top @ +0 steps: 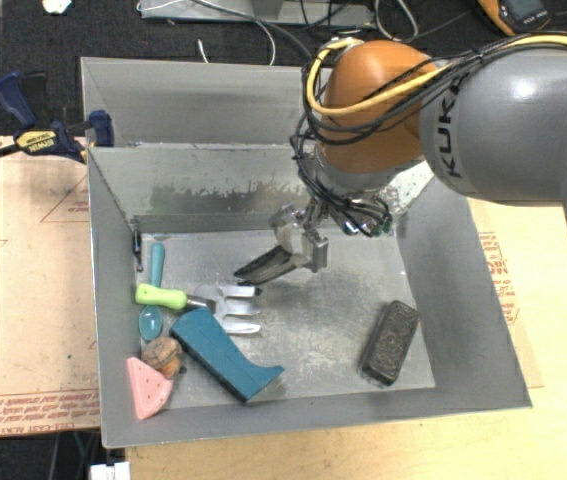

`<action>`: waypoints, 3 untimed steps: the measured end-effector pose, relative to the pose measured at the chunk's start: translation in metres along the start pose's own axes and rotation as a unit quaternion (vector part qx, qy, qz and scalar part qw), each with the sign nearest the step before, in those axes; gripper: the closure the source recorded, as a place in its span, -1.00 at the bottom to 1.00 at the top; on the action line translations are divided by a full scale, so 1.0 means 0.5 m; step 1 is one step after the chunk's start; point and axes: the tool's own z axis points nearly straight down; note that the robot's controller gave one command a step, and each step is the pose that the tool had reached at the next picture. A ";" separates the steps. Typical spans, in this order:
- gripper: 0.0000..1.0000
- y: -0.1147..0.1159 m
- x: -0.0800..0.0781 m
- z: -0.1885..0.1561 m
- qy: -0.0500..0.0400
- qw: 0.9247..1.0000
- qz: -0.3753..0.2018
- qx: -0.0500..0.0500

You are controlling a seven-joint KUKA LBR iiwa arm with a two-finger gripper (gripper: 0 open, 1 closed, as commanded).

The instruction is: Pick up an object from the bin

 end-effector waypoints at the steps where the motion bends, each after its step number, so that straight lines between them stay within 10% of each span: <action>1: 1.00 0.045 0.006 0.035 0.005 0.999 0.043 -0.003; 2: 1.00 0.058 0.055 0.061 0.003 0.990 0.141 -0.001; 3: 1.00 0.038 0.031 0.130 0.000 0.999 0.034 -0.001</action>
Offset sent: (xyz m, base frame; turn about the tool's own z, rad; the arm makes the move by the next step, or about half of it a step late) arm -0.0805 -0.0076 -0.0601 -0.2900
